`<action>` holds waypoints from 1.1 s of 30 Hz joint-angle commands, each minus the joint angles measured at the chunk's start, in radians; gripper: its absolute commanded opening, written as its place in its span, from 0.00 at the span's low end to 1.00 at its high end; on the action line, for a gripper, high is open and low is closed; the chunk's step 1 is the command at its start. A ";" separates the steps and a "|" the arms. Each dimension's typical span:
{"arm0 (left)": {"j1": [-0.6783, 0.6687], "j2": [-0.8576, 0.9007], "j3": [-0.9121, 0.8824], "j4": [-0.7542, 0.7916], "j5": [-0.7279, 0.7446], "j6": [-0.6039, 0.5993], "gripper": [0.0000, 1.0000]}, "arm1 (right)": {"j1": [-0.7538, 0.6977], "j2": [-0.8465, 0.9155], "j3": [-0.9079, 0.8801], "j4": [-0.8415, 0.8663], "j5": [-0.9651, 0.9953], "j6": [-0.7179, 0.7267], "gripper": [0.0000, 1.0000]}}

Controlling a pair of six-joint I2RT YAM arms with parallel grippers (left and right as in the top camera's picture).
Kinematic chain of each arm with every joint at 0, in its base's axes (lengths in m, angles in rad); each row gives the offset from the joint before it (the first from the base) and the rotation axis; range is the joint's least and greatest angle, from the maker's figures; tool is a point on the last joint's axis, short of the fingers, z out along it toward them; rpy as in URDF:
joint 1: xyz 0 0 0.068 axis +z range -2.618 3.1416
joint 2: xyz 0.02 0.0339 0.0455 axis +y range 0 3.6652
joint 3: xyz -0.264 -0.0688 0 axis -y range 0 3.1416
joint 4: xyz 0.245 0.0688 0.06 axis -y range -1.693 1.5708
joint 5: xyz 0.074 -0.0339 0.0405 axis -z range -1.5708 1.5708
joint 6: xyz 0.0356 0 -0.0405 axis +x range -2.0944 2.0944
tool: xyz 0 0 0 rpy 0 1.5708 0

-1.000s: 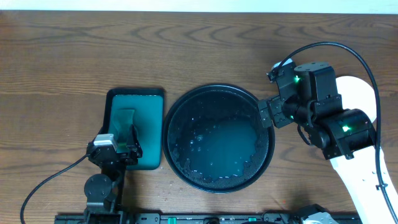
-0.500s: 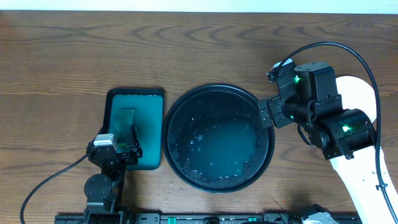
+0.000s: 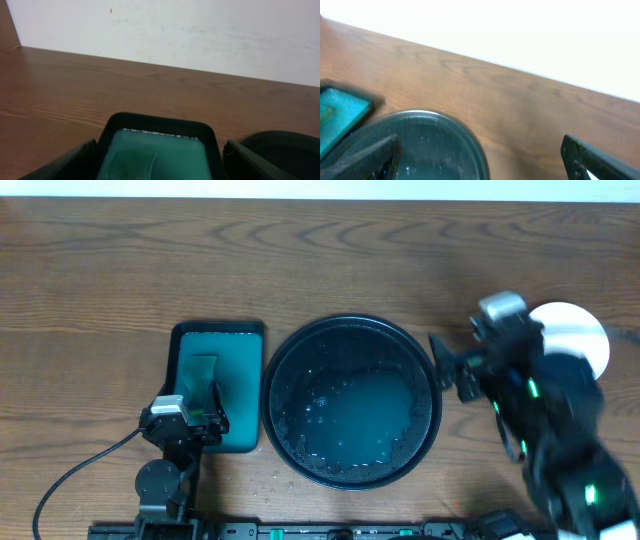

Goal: Clean dirty plates on tray and stack at the side

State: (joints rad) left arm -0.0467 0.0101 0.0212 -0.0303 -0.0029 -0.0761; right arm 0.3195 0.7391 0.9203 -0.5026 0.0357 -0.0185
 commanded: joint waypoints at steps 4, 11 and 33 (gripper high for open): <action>0.004 -0.006 -0.017 -0.043 -0.006 0.016 0.80 | -0.106 -0.344 -0.359 0.182 -0.054 0.207 0.99; 0.004 -0.006 -0.017 -0.043 -0.006 0.016 0.80 | -0.209 -0.692 -0.615 0.207 -0.123 0.262 0.99; 0.004 -0.006 -0.017 -0.043 -0.006 0.016 0.80 | -0.253 -0.734 -0.886 0.372 -0.138 0.296 0.99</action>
State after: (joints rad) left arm -0.0467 0.0105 0.0212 -0.0307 -0.0021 -0.0734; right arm 0.0757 0.0132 0.0399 -0.1326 -0.0975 0.3004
